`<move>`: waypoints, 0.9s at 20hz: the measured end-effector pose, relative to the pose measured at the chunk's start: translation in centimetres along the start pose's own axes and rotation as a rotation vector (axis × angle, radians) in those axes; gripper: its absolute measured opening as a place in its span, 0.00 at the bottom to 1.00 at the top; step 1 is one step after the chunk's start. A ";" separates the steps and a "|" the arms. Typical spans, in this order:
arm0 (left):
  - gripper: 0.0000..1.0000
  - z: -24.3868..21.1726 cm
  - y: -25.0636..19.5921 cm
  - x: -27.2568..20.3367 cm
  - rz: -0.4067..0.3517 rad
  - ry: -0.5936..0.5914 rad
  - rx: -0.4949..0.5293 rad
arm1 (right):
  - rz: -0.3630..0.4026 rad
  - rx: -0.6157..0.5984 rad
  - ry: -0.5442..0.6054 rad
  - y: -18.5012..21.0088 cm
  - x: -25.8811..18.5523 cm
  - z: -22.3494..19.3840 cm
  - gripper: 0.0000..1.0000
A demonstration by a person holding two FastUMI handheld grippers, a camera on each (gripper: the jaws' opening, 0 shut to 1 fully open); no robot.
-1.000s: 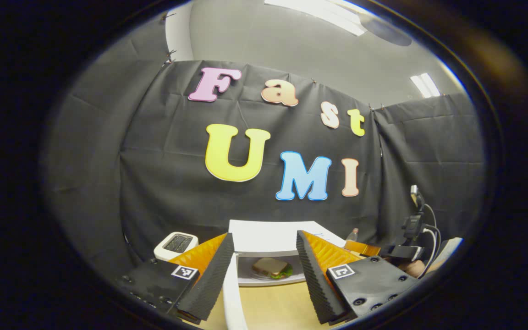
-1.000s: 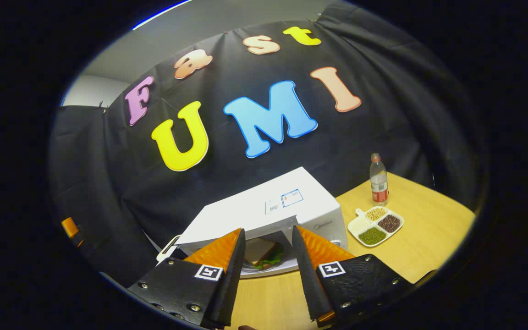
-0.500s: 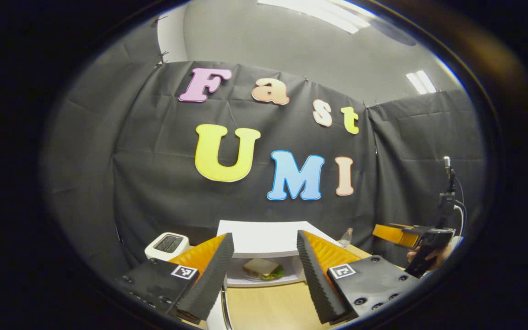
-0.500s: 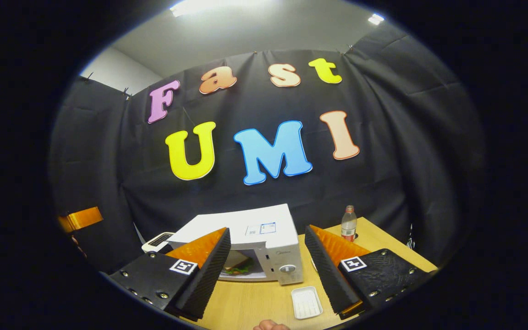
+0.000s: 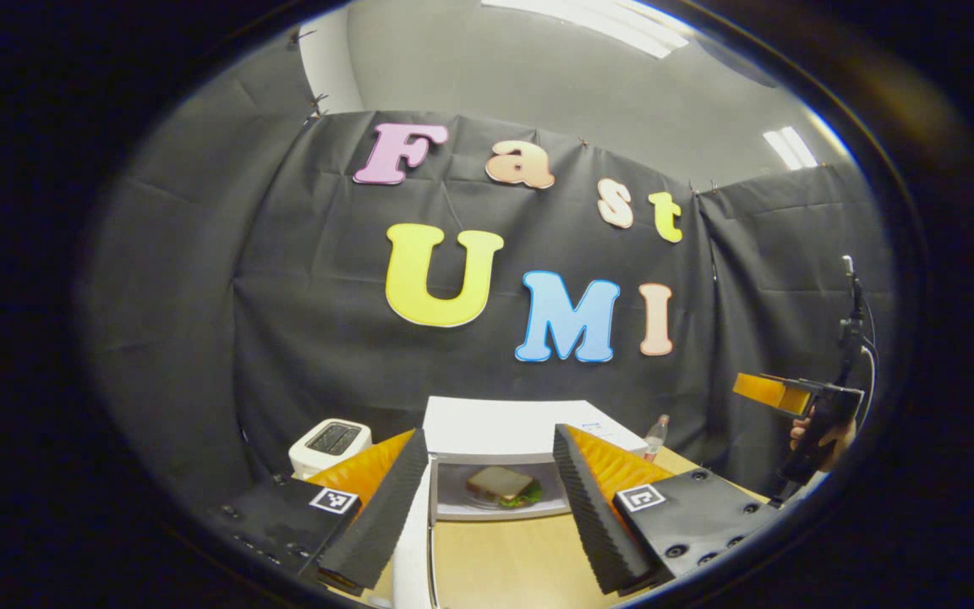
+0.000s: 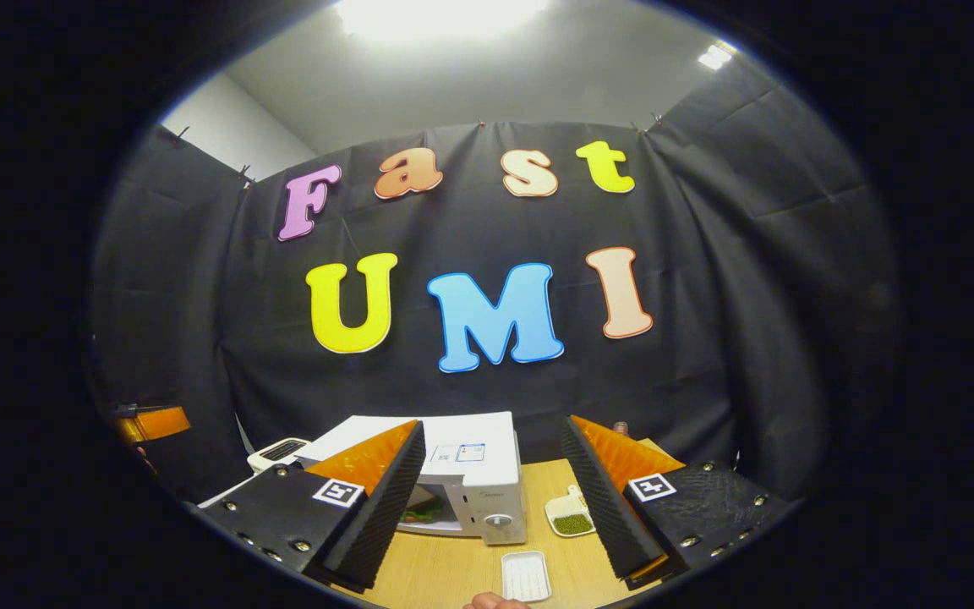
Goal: Open the microwave oven with the left hand, put the food in, and close the microwave oven.
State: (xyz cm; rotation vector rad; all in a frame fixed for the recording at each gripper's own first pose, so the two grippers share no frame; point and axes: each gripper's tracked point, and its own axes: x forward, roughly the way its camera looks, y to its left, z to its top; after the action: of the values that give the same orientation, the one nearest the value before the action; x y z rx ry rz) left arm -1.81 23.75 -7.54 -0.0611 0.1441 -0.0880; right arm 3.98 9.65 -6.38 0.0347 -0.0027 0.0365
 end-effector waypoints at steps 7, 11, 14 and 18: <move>0.07 -4.0 4.5 -3.8 0.064 0.116 0.070 | 0.010 0.004 -0.031 0.3 0.9 1.4 0.98; 0.07 -7.5 7.5 -6.7 0.094 0.204 0.072 | 0.014 0.004 -0.038 0.3 1.4 1.9 0.98; 0.07 -10.0 9.7 -9.1 0.140 0.265 0.071 | 0.014 0.008 -0.042 0.4 1.6 2.1 0.98; 0.07 -13.4 10.3 -11.0 0.139 0.331 0.043 | 0.021 0.021 -0.038 1.4 1.9 1.9 0.98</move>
State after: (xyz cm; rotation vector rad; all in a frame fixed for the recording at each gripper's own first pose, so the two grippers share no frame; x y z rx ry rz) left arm -13.73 34.30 -19.94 0.0071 0.4763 0.0388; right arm 5.83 11.02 -4.47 0.0563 -0.0402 0.0566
